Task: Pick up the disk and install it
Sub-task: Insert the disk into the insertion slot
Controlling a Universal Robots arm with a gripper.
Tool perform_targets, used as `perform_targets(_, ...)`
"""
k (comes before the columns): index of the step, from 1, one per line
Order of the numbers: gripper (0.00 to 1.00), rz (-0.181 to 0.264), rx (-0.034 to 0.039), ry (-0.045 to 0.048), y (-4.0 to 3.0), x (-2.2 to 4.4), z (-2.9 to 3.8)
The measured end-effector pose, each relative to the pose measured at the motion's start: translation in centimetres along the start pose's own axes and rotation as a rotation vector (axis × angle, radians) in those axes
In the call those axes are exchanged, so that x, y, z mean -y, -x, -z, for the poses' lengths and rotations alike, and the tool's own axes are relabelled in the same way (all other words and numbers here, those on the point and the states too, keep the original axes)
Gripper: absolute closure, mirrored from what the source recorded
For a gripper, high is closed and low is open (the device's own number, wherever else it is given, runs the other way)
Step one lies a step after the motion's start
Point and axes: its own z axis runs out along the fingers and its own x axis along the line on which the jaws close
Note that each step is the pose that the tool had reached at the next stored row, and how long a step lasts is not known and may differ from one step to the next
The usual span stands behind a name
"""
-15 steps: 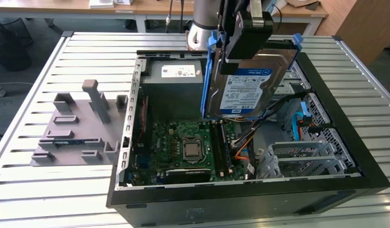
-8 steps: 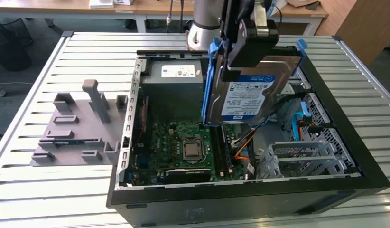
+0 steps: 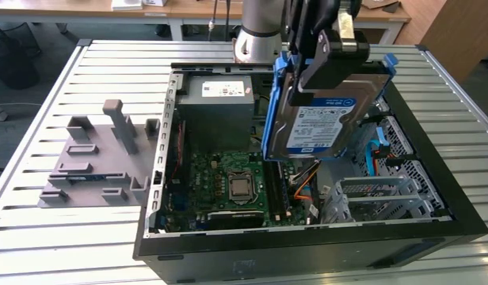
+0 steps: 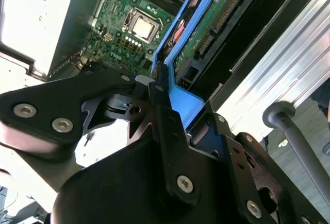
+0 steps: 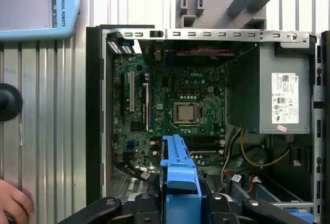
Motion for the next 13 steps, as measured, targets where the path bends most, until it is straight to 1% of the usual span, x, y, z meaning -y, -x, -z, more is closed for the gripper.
perform_targets(2,0.64,0.000,-0.0002,0.0001,-0.04,0.42,0.00)
perform_targets(3,0.64,0.000,0.0000,0.0001,-0.09,0.52,-0.02)
perform_targets(5,0.64,0.000,-0.0002,0.0001,-0.26,0.62,-0.02)
perform_targets(13,0.64,0.000,-0.0002,0.0000,-1.38,0.88,-0.02)
